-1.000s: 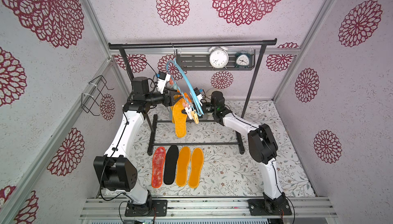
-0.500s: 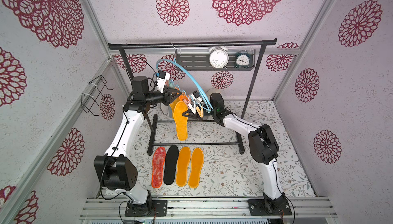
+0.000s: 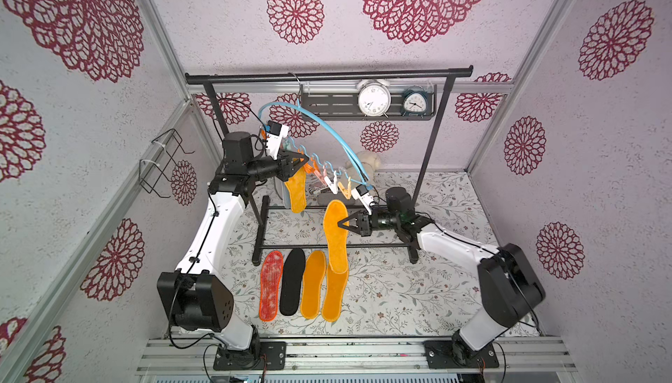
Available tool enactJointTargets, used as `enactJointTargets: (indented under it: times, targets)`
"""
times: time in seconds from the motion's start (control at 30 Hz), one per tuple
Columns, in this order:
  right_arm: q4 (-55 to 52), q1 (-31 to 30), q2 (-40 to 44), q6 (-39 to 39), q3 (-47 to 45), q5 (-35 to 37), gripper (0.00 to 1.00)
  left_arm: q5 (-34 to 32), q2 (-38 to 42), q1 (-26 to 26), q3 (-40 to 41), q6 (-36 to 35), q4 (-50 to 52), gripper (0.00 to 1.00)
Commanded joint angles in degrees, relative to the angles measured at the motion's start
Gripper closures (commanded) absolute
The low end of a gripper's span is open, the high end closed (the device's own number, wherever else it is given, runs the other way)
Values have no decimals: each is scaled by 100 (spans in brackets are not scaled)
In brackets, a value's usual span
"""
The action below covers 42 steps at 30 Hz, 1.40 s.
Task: Take the shoe insoles off the hanger
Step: Place the insole at the center of the board.
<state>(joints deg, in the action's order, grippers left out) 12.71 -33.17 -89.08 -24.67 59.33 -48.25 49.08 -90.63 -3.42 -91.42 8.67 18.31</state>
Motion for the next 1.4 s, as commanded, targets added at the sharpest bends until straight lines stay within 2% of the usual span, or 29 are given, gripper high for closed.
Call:
enactJointTargets:
  times: [0.0, 0.1, 0.2, 0.4, 0.67, 0.97, 1.07, 1.23, 1.37]
  targets:
    - [-1513, 119, 809, -95, -548, 949, 100, -171, 96, 34, 123, 55, 267, 87]
    - [-1982, 138, 1431, -666, -1193, 1325, 100, -234, 175, 38, 221, 65, 251, 88]
    - [-1974, 144, 1733, -1421, -1735, 1451, 100, -275, 238, 34, 299, 56, 237, 88]
    - [-1322, 126, 1281, -2535, -2189, 1528, 100, -285, 264, 34, 360, 47, 244, 88]
    - [-1123, -19, 208, -2767, -1916, 1421, 100, -302, 304, 37, 336, 22, 316, 88]
    - [-1334, -102, -495, -2460, -1608, 1453, 99, -303, 340, 48, 374, 11, 351, 88]
    - [-1505, -94, -604, -2294, -1548, 1481, 90, -311, 338, 51, 379, -9, 342, 88]
    - [-1664, -94, -622, -2171, -1479, 1616, 58, -302, 301, 44, 379, -19, 341, 88]
    - [-2442, -39, -408, -1531, -1246, 2061, 49, -294, 282, 50, 364, -14, 341, 88]
